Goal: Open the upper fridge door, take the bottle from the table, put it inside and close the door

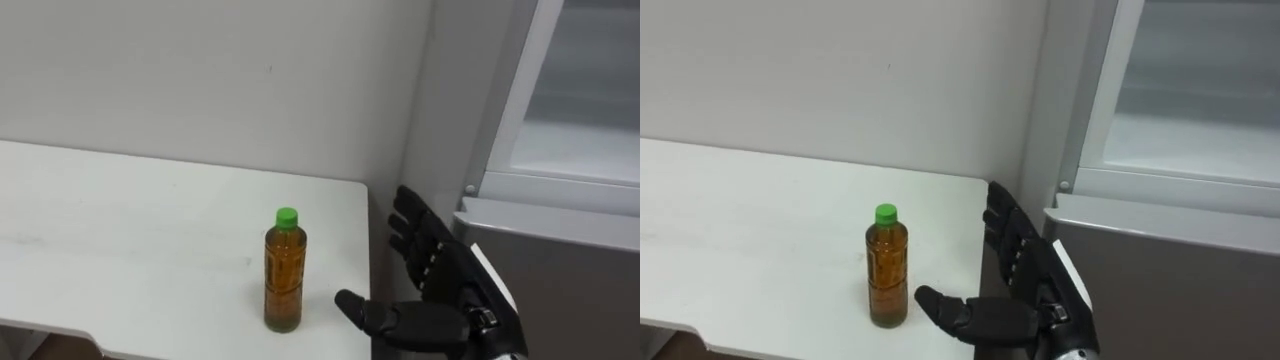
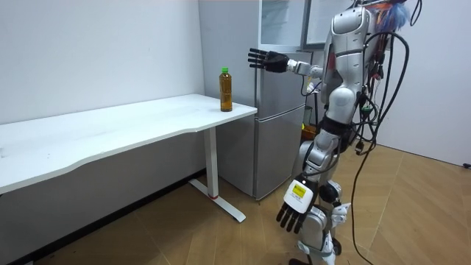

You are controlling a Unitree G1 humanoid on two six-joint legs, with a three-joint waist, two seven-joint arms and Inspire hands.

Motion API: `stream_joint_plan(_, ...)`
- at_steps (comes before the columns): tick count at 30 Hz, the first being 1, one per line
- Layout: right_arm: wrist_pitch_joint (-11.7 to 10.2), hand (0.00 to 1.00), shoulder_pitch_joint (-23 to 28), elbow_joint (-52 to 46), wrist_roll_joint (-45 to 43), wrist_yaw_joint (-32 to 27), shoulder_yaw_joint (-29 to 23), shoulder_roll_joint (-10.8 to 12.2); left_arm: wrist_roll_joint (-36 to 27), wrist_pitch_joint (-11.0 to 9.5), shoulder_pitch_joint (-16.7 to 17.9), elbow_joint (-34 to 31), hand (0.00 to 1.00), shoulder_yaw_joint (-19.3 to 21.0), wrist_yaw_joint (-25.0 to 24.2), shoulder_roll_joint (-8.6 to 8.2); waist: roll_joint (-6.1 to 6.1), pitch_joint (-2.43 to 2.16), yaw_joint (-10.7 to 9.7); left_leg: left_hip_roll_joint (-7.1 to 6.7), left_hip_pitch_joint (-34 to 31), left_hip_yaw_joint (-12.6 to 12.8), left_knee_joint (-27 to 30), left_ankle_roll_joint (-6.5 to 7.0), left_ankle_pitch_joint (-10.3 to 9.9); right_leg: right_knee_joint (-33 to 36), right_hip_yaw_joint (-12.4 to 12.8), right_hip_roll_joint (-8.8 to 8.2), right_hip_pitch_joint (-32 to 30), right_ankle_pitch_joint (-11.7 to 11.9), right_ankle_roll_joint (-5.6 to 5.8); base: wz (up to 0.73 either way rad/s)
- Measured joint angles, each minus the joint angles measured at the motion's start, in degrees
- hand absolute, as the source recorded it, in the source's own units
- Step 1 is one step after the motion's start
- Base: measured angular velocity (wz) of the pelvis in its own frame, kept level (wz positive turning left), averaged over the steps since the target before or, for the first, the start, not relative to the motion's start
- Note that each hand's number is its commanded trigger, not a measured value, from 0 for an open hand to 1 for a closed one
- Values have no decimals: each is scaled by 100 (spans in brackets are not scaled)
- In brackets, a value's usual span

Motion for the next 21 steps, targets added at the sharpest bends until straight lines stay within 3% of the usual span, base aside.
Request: stream_joint_plan(21, 48, 0, -622, 813, 213, -258, -4, -17, 275, 125, -49, -6, 0, 11, -334, 65, -37, -24, 166, -8, -101, -188, 91, -2, 3, 2, -170, -14, 16, -2, 3, 4)
